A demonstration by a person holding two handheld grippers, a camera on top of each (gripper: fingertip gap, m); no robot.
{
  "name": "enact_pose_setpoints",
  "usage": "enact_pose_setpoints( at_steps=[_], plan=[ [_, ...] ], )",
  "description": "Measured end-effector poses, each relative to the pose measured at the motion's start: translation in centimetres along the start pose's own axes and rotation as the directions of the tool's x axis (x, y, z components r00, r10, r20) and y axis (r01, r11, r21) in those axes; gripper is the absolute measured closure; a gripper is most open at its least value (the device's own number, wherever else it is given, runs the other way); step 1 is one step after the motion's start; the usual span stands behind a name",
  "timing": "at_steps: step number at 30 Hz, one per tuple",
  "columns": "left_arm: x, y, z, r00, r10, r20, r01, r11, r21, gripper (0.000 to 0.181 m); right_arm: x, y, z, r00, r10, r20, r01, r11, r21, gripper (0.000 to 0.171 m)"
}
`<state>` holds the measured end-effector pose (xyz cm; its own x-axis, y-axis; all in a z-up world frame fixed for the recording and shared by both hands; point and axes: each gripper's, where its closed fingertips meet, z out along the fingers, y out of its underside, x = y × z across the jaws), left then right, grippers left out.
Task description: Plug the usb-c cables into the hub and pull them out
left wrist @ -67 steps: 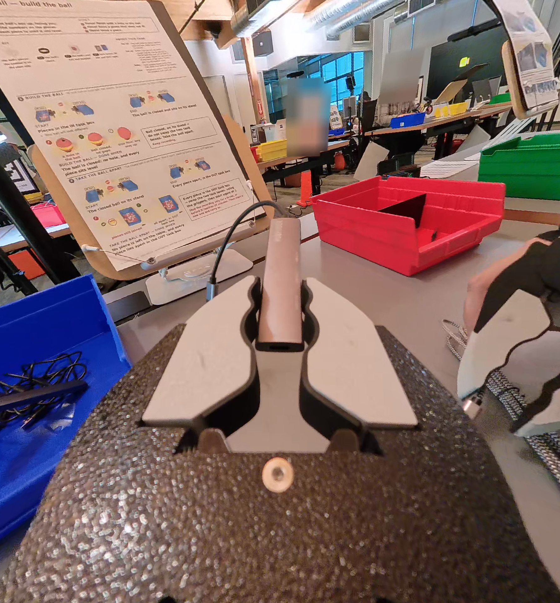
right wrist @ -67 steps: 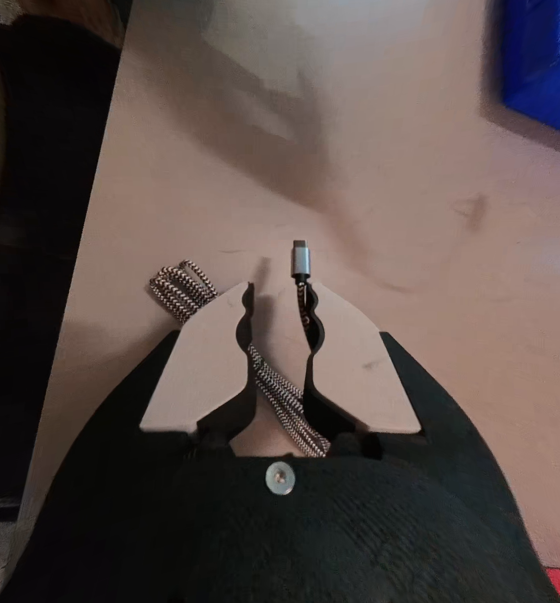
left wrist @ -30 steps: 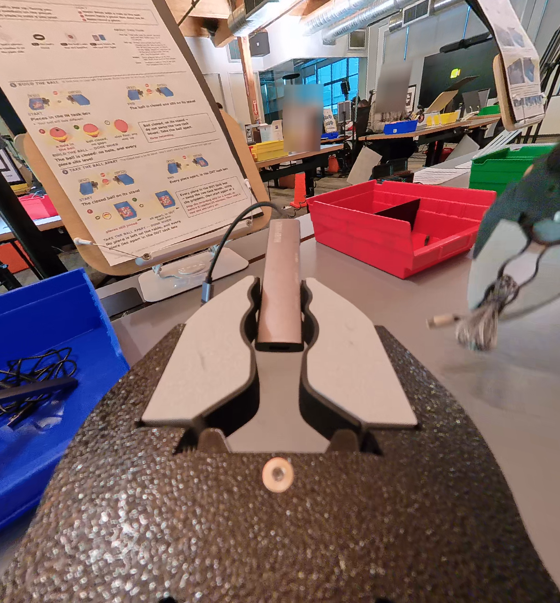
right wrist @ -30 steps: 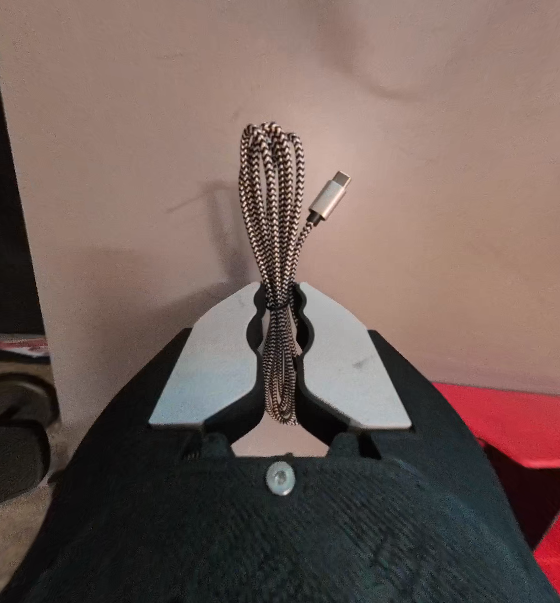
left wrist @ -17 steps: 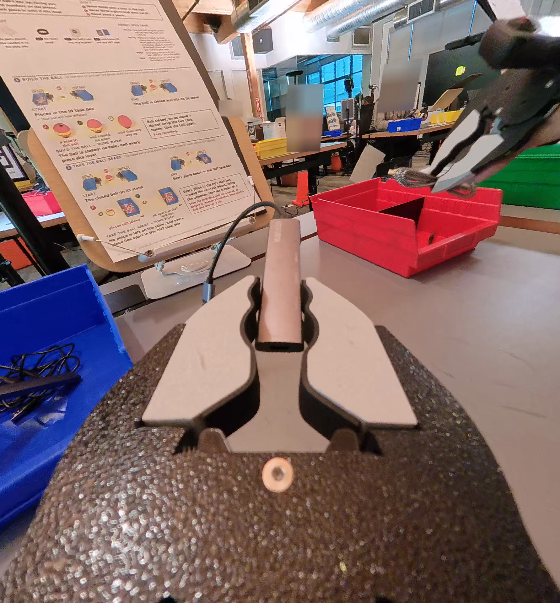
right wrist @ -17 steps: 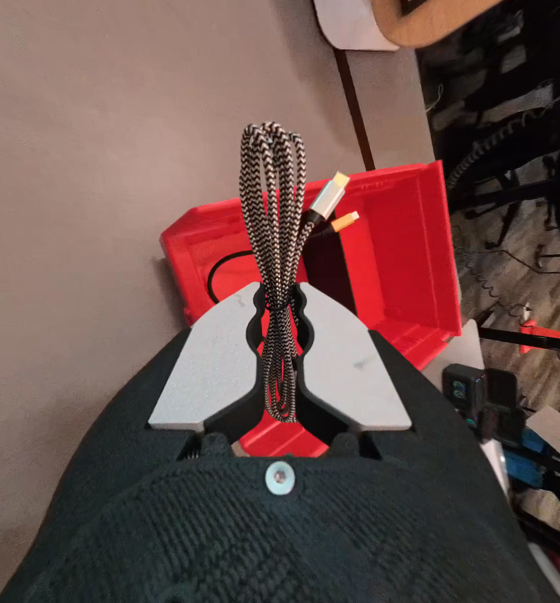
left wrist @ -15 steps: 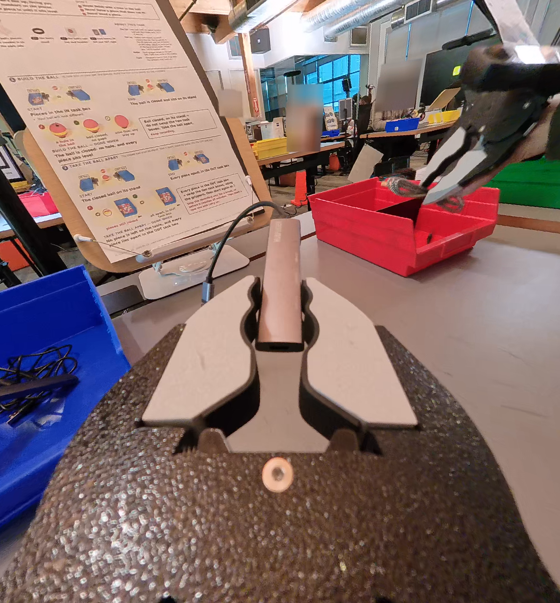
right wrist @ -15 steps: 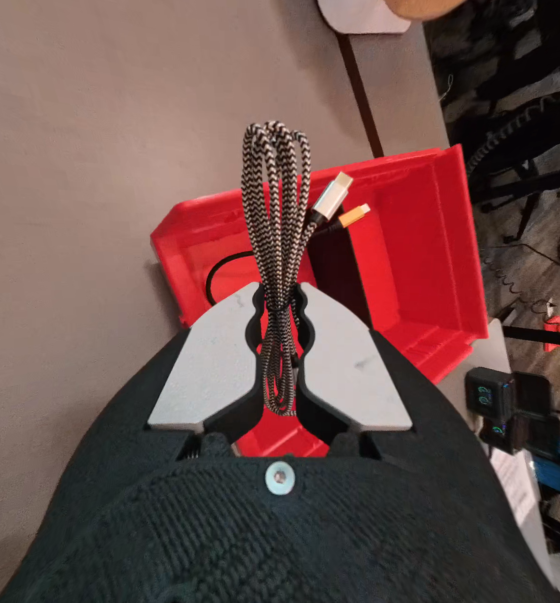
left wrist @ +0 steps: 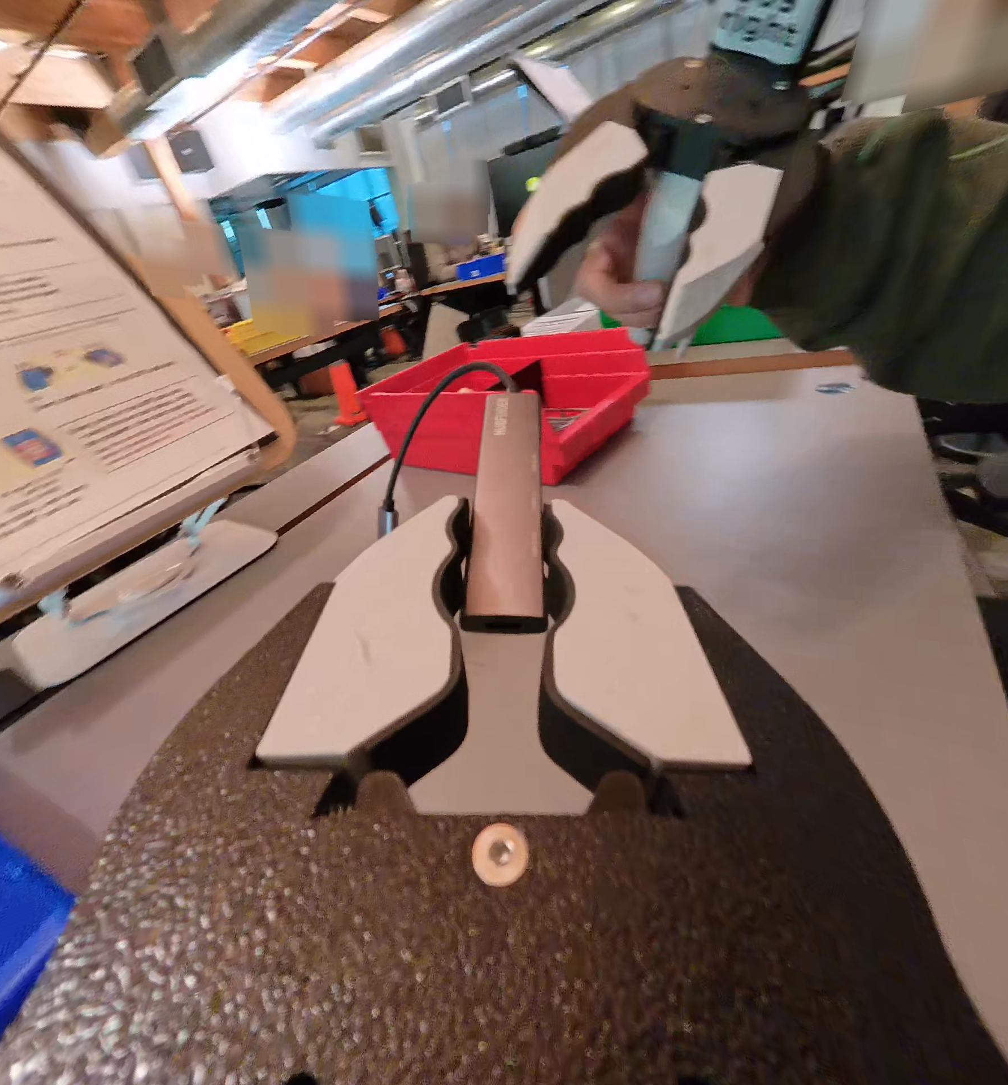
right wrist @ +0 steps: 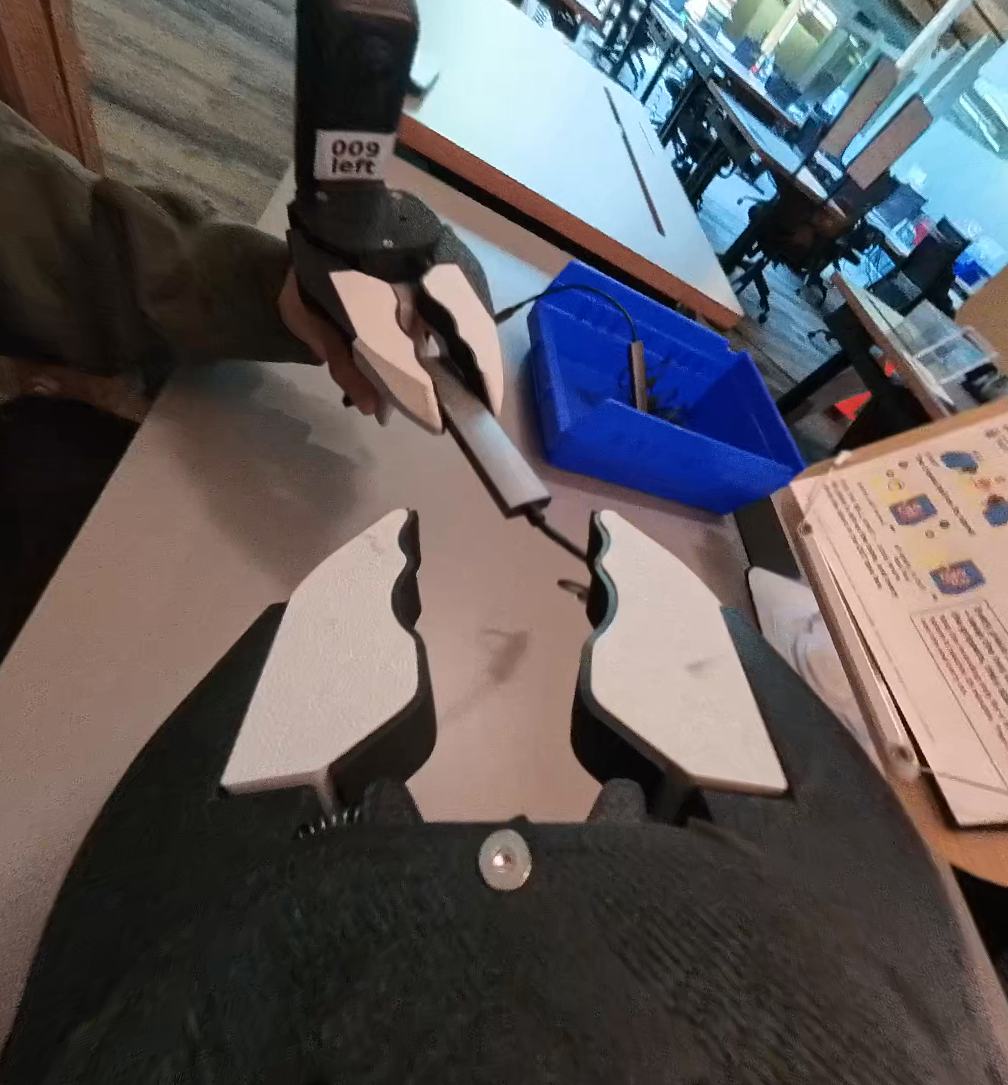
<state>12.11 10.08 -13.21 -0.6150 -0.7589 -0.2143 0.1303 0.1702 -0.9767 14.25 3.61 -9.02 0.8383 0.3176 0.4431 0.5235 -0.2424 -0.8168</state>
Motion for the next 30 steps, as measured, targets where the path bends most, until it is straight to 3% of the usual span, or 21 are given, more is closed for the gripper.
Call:
enact_pose_setpoints(
  at_steps=[1,5,10,14,17,20,30],
  plan=[
    [0.6,0.0,0.0,0.999,0.016,-0.037,-0.016,1.0,0.007,0.158,-0.5,-0.5,0.8,1.0,-0.018,0.014,0.018,1.0,0.006,0.116],
    [2.4,0.0,-0.4,0.985,0.046,-0.166,-0.04,0.998,0.039,0.158,-2.5,-0.5,3.3,0.992,0.045,0.119,-0.046,0.999,0.005,0.116],
    [2.9,1.0,-1.0,0.972,0.058,-0.227,-0.058,0.998,0.008,0.158,-3.2,0.4,4.4,0.989,0.079,0.124,-0.075,0.996,-0.037,0.122],
    [3.2,1.3,-0.8,0.968,0.06,-0.243,-0.065,0.998,-0.013,0.158,-4.4,0.6,4.8,0.988,0.03,0.15,-0.015,0.995,-0.1,0.121],
    [3.8,1.2,-0.7,0.961,0.059,-0.27,-0.064,0.998,-0.011,0.158,-4.6,1.9,5.3,0.985,0.069,0.16,-0.043,0.986,-0.162,0.133],
    [3.9,1.2,-0.6,0.961,0.059,-0.272,-0.063,0.998,-0.008,0.158,-5.3,1.9,5.3,0.977,0.094,0.193,-0.069,0.989,-0.132,0.147],
    [4.0,1.9,-0.3,0.962,0.046,-0.27,-0.059,0.997,-0.04,0.158,-5.5,3.2,5.5,0.97,0.151,0.192,-0.114,0.975,-0.192,0.147]
  ],
)
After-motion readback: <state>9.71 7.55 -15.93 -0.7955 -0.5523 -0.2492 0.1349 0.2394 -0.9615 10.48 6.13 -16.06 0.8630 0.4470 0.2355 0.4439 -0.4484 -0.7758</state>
